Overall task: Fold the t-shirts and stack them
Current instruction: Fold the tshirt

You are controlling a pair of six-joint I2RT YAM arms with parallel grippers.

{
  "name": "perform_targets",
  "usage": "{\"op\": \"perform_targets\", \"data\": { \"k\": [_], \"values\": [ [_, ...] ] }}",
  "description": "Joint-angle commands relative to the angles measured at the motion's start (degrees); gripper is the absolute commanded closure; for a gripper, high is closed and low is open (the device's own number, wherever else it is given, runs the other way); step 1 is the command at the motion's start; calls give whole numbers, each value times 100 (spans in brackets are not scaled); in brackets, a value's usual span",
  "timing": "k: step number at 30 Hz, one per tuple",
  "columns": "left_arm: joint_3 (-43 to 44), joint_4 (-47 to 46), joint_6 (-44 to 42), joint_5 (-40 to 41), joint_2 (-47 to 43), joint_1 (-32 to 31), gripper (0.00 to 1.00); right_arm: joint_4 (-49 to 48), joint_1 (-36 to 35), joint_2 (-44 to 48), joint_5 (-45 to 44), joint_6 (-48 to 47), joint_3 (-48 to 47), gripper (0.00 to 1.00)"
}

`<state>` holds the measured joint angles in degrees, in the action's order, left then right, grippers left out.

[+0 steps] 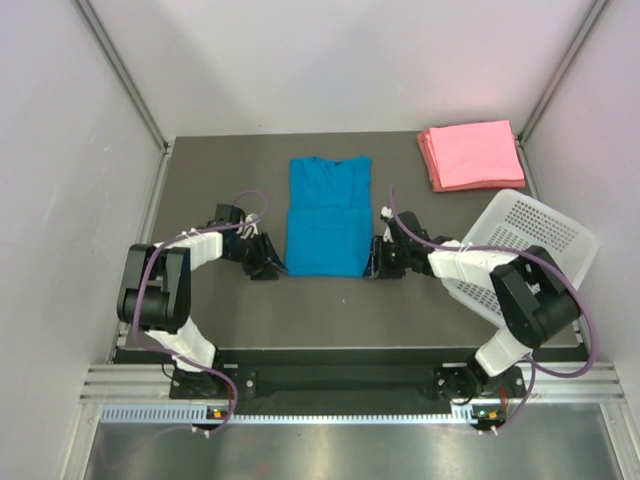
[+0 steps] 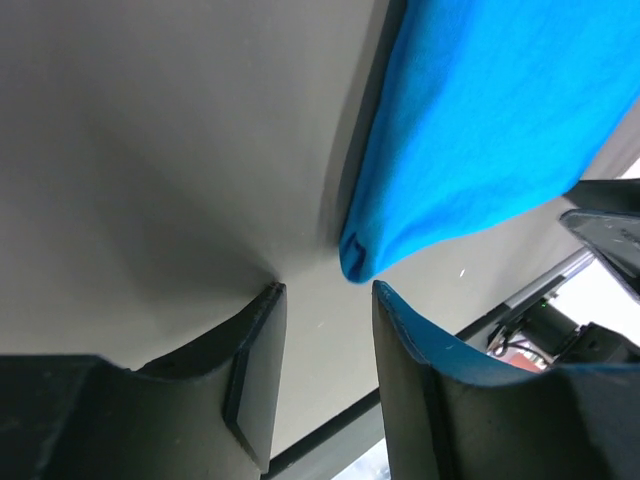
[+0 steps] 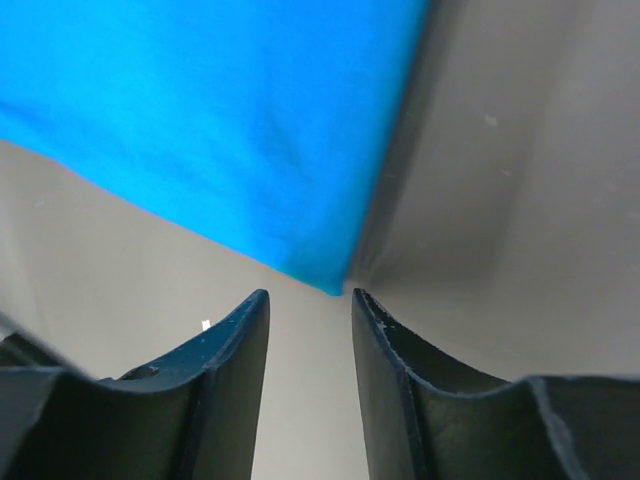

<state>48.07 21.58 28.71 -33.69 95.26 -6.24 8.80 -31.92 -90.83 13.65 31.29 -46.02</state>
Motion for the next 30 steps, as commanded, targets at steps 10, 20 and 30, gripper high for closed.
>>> {"op": "perform_targets", "data": {
  "k": [10,20,30],
  "values": [
    [9,-673,179,55,370,-61,54,-590,-69,56,-697,413,366,64],
    [167,-620,135,284,572,-184,64,-651,-112,-32,-530,264,357,68],
    [176,-401,82,355,319,-369,100,-774,-192,47,-381,79,515,100]
  ]
}}
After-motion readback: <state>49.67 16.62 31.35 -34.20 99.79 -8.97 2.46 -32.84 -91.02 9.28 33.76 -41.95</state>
